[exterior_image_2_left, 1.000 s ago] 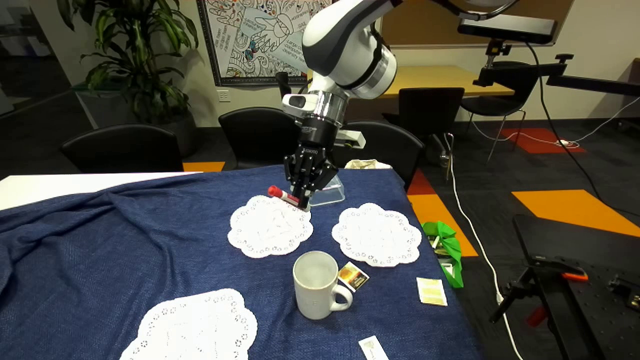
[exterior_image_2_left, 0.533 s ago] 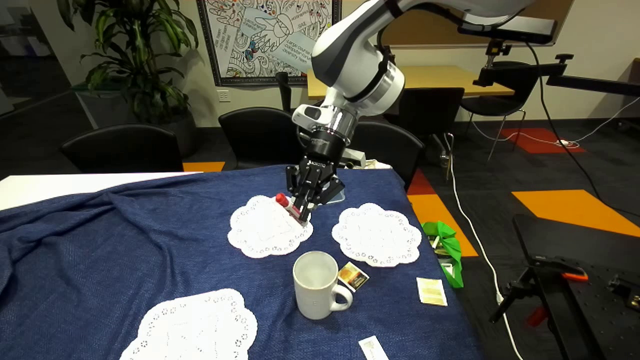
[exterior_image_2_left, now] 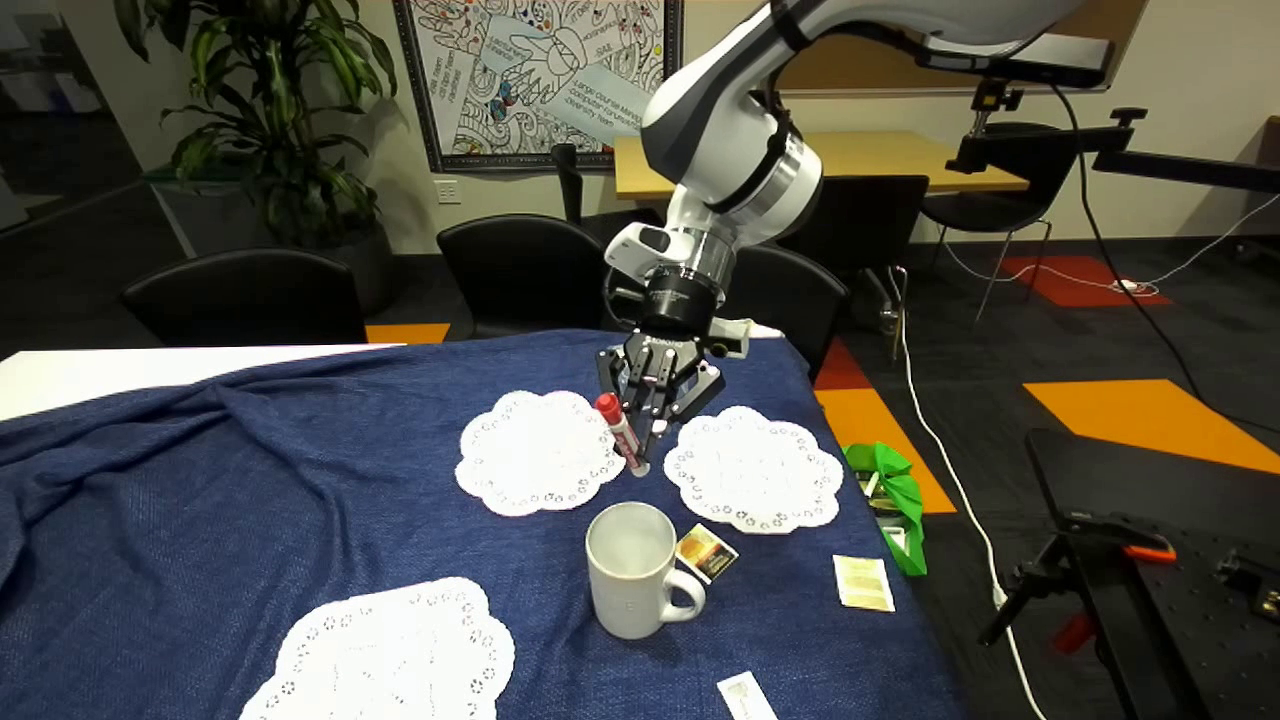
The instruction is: Pick up the marker and put it in the mug.
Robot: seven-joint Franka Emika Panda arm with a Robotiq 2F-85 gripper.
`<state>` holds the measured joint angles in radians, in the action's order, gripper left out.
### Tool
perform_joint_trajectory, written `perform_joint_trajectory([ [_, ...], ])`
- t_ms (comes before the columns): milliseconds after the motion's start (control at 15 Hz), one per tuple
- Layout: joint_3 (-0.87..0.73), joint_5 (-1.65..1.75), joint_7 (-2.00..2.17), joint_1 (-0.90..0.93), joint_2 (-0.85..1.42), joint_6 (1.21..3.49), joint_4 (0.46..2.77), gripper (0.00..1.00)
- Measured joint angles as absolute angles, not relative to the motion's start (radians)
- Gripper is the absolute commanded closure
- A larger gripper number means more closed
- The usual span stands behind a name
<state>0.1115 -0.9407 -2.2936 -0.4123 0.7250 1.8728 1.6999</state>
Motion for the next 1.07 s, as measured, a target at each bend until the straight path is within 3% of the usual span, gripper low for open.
perform_joint_trajectory([
  [1067, 0.055, -1.012, -2.554, -0.353, 0.837, 1.834, 1.706, 0.95],
])
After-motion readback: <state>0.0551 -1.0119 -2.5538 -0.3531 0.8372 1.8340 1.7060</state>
